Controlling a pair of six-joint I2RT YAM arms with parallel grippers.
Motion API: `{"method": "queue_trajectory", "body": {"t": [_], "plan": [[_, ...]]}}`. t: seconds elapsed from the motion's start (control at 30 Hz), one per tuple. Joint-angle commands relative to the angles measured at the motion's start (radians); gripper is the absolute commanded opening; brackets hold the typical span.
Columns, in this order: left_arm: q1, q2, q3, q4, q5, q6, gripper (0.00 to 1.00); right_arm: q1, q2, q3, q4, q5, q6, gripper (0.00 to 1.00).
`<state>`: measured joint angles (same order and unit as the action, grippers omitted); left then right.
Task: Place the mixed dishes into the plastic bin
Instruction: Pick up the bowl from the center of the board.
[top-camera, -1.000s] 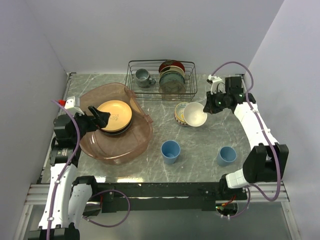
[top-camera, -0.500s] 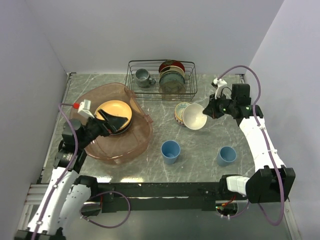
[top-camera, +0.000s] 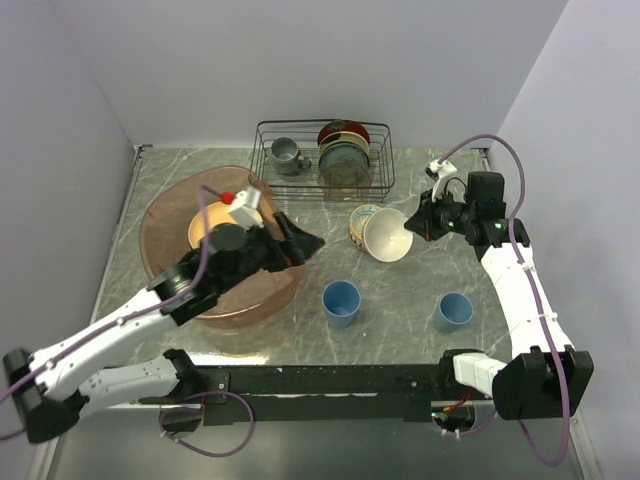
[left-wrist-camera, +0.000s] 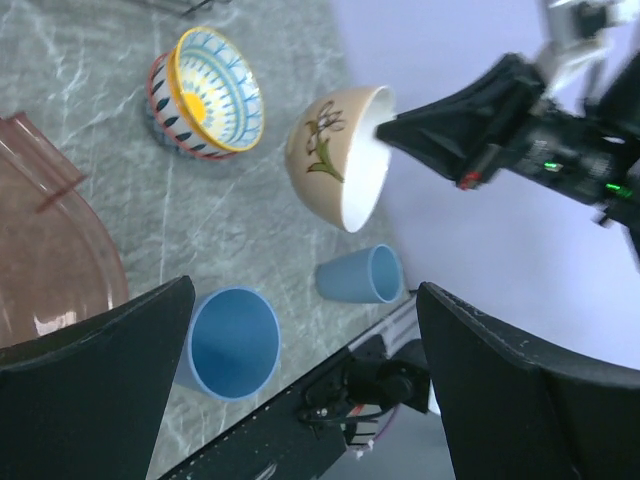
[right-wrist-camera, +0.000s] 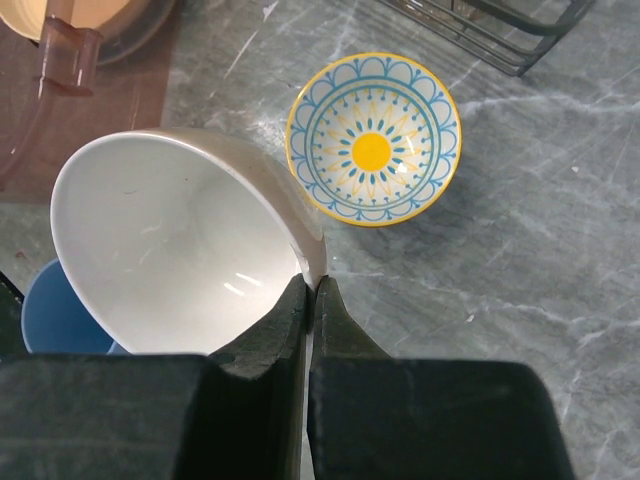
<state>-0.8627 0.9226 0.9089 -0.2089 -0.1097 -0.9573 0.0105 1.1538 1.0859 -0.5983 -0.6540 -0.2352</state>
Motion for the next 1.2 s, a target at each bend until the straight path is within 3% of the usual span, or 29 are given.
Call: {"method": "queue_trajectory", "body": {"t": [0.0, 0.3, 0.47, 0.77, 0.93, 1.17], "plan": [[-0.116, 0.138, 0.148, -0.096, -0.301, -0.058, 0.99, -0.006, -0.049, 0.002, 0.084, -0.061, 0.022, 0.00], [-0.236, 0.306, 0.292, -0.161, -0.436, -0.110, 0.99, -0.006, -0.054, -0.006, 0.091, -0.072, 0.022, 0.00], [-0.283, 0.419, 0.425, -0.274, -0.516, -0.155, 0.99, -0.006, -0.054, -0.006, 0.095, -0.079, 0.024, 0.00], [-0.329, 0.622, 0.608, -0.388, -0.571, -0.141, 0.99, -0.006, -0.055, -0.015, 0.100, -0.091, 0.025, 0.00], [-0.349, 0.774, 0.780, -0.521, -0.651, -0.149, 0.99, -0.006, -0.054, -0.021, 0.098, -0.098, 0.022, 0.00], [-0.366, 1.020, 1.044, -0.864, -0.777, -0.198, 0.84, -0.030, -0.054, -0.030, 0.104, -0.107, 0.020, 0.00]]}}
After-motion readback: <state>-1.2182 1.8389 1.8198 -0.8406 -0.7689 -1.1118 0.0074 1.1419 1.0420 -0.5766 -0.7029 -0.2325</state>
